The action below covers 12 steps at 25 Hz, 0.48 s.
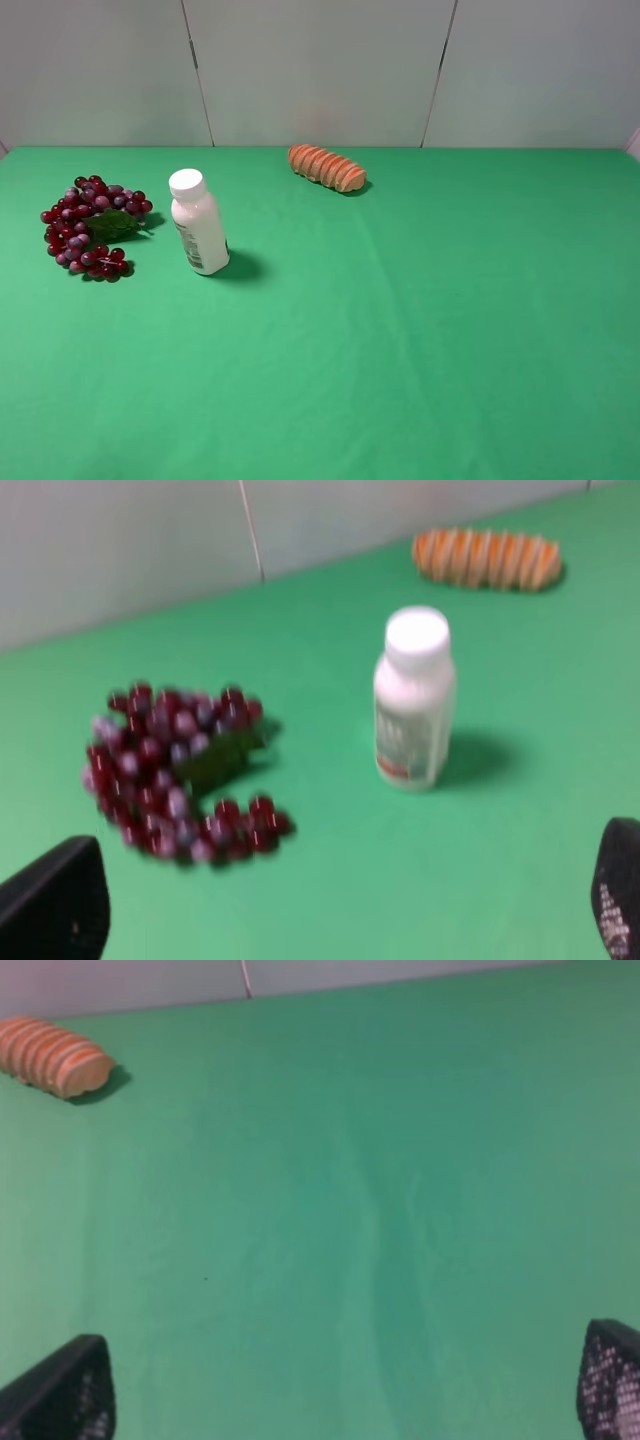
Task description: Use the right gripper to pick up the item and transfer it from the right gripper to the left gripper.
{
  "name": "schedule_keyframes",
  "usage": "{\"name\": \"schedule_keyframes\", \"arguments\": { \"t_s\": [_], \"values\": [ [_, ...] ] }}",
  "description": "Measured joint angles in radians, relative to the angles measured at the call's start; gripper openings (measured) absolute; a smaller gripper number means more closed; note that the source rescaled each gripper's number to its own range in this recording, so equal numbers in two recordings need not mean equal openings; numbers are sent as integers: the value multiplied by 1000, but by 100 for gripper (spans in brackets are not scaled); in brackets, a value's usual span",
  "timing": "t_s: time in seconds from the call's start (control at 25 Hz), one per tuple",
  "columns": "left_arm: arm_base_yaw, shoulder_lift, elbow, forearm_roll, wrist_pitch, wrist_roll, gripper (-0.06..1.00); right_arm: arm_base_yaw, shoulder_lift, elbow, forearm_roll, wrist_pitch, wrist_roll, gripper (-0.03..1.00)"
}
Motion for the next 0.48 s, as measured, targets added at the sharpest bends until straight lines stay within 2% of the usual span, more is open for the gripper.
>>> {"name": "schedule_keyframes", "arguments": {
  "t_s": [0.16, 0.48],
  "values": [
    [0, -58, 23, 5, 39, -36, 95, 0, 0, 0, 0, 0, 0, 100],
    [0, -165, 47, 10, 108, -46, 95, 0, 0, 0, 0, -1, 0, 100]
  ]
}}
